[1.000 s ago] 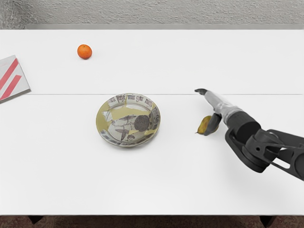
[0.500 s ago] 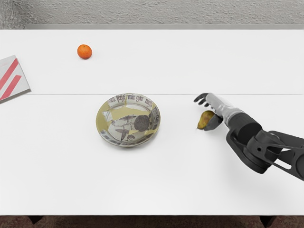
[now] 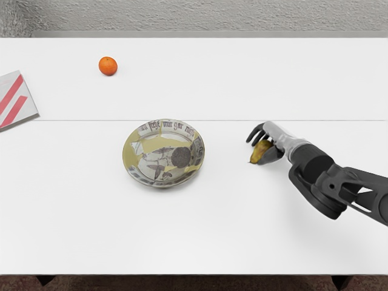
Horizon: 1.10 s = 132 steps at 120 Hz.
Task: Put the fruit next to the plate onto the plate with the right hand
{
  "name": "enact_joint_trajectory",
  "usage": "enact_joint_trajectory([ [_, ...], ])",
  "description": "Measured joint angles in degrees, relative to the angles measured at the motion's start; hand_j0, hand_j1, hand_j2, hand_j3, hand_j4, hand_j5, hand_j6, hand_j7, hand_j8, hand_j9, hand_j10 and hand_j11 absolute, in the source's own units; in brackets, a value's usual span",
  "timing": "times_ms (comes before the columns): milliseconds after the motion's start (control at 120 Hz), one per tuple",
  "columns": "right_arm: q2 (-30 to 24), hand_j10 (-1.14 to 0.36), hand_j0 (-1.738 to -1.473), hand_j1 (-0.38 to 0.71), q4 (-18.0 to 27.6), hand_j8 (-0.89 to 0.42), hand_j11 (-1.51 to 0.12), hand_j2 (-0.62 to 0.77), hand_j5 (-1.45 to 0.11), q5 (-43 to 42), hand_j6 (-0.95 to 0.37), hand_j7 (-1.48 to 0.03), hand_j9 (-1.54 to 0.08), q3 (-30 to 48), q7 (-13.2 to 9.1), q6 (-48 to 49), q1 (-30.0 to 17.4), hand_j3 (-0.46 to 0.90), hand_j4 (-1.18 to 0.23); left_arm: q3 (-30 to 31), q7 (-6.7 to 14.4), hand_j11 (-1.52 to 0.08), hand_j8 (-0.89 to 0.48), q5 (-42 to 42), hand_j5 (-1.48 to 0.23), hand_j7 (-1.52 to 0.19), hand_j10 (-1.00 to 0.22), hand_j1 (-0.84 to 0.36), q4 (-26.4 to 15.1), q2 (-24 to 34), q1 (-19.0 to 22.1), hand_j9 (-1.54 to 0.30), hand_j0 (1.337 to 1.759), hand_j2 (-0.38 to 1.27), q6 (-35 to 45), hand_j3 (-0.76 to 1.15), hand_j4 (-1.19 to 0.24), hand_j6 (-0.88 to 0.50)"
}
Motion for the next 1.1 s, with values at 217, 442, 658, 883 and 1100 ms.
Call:
enact_joint_trajectory([
  [217, -0.02, -0.46, -1.651, 0.28, 0.0, -0.4, -0.9, 0.27, -0.83, 3.5, -0.61, -0.89, -0.87, 0.19, 0.02, 0.0, 0.33, 0.0, -0.73, 0.0, 0.0, 0.0, 0.0, 0.0, 0.0, 0.0, 0.0, 0.35, 0.0, 0.0, 0.0, 0.0, 1.658, 0.0, -0.01, 0.0, 0.0, 0.0],
  [442, -0.15, -0.51, -1.654, 0.27, 0.0, -0.47, -0.93, 0.36, -0.89, 6.88, -0.68, -0.92, -0.91, 2.16, -0.02, 0.13, 2.48, 0.0, -0.73, 0.01, 0.0, 0.0, 0.0, -0.01, 0.0, 0.0, 0.0, 0.35, 0.0, 0.0, 0.0, 0.0, 1.658, 0.0, -0.01, 0.0, 0.0, 0.0],
  [658, 1.1, -0.51, -1.655, 0.26, -0.01, -0.47, -0.93, 0.36, -0.92, 9.32, -0.68, -0.93, -0.92, 5.91, -0.04, 0.45, 4.69, 0.0, -0.72, 0.01, 0.0, 0.0, 0.0, -0.01, 0.0, 0.0, 0.0, 0.35, 0.0, 0.0, 0.0, 0.0, 1.658, 0.0, 0.0, 0.0, 0.0, 0.0],
  [883, 5.3, -0.52, -1.655, 0.24, 0.01, -0.47, -0.94, 0.33, -0.93, 11.13, -0.69, -0.93, -0.93, 7.25, -0.02, 1.14, 7.71, 0.0, -0.72, 0.02, 0.0, 0.0, 0.0, -0.01, 0.0, 0.0, 0.0, 0.35, 0.0, 0.0, 0.0, 0.0, 1.658, 0.0, 0.0, 0.0, 0.0, 0.0],
  [1100, 9.63, -0.53, -1.656, 0.22, 0.01, -0.48, -0.94, 0.31, -0.94, 11.87, -0.7, -0.94, -0.93, 7.67, -0.02, 2.06, 10.1, 0.0, -0.72, 0.02, 0.0, 0.0, 0.0, -0.01, 0.0, 0.0, 0.0, 0.35, 0.0, 0.0, 0.0, 0.0, 1.658, 0.0, 0.0, 0.0, 0.0, 0.0],
])
